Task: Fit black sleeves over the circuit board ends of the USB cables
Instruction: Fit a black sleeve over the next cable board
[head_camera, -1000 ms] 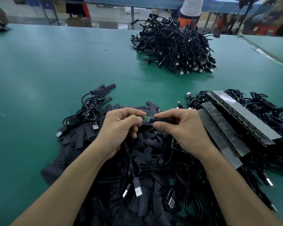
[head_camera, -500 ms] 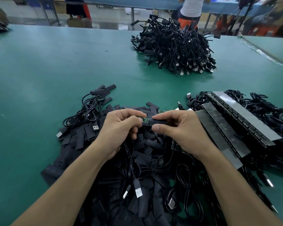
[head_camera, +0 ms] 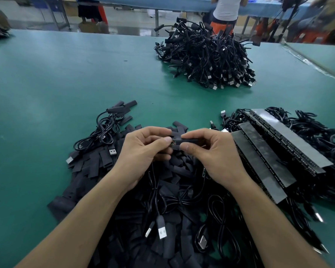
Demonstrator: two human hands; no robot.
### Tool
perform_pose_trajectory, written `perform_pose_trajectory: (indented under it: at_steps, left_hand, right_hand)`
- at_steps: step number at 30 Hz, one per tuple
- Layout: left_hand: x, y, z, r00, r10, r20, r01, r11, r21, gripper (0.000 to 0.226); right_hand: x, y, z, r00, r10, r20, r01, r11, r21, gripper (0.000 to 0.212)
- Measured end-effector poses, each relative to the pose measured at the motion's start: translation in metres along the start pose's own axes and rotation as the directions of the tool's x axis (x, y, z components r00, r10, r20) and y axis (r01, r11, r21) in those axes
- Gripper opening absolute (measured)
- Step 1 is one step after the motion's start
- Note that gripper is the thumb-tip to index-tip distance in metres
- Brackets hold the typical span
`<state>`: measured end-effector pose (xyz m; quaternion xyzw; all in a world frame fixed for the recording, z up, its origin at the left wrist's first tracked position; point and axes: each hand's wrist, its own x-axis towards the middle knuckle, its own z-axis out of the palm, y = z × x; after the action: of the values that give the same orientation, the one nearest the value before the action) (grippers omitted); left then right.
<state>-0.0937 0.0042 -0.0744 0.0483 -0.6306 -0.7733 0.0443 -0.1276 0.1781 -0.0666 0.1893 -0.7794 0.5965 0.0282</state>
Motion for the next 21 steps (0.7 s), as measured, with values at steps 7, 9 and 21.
perform_pose_trajectory:
  at_steps: [7, 9, 21]
  left_hand:
    - [0.0012, -0.0017, -0.0013, 1.000, -0.009, -0.016, 0.007, 0.994, -0.109, 0.016]
    - [0.0012, -0.0023, -0.0009, 1.000, 0.000, 0.005, 0.000, 0.997, -0.073, 0.016]
    - [0.0009, -0.0062, -0.0006, 0.999, 0.043, 0.015, -0.044, 0.998, 0.054, 0.012]
  right_hand:
    - [0.0002, 0.0022, 0.0002, 1.000, 0.003, 0.019, -0.004, 1.000, 0.007, 0.030]
    - [-0.0012, 0.0023, 0.0016, 0.999, 0.005, 0.038, -0.004, 1.000, -0.007, 0.031]
    - [-0.0004, 0.0056, -0.0003, 0.999, -0.052, -0.014, 0.051, 0.997, -0.065, 0.022]
